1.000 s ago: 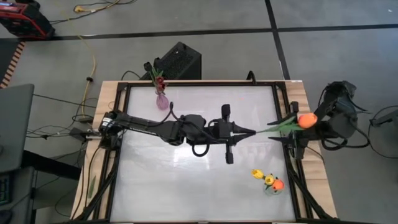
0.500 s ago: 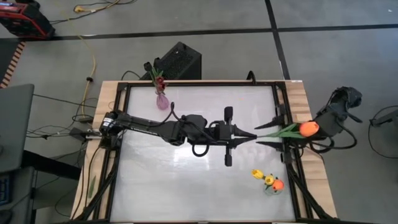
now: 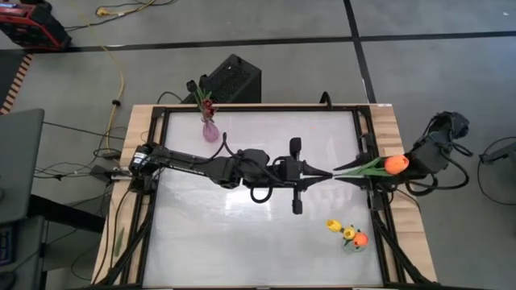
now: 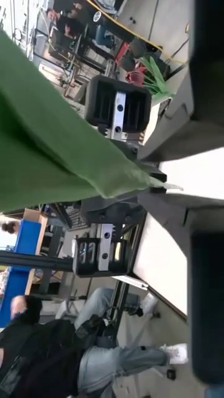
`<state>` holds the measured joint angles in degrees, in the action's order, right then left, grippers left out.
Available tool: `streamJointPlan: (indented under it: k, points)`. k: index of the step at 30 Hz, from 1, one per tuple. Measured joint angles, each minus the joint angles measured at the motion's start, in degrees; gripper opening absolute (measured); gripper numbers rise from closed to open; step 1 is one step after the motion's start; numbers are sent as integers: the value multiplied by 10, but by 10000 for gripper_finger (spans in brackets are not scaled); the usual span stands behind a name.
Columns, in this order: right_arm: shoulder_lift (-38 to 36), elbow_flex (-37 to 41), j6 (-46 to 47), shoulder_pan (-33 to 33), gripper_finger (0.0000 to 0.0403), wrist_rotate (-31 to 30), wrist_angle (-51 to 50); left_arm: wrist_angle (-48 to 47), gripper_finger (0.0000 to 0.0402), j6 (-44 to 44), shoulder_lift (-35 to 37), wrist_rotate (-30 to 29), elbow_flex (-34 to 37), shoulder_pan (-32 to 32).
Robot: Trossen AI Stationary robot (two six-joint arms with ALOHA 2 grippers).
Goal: Sort flowers into vase by color
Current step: Put the orange flower into the transparent vase
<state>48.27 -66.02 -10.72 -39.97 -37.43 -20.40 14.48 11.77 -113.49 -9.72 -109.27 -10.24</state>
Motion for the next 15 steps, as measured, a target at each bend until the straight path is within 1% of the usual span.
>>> streamJointPlan:
  k: [6,7,9,12,15]
  points:
    - [0,0,-3,0,30,-2,-6,0,0,-3,0,-6,0,0]
    - [0,0,-3,0,19,-2,-10,-6,1,-1,0,-13,0,0]
    - [0,0,0,0,16,-3,-19,-27,8,13,0,-32,-1,-1]
    - [-2,0,28,0,23,-5,-32,-82,31,24,5,-101,-1,-11]
    - [-16,0,58,-1,23,-5,-69,-137,65,37,10,-192,-1,-21]
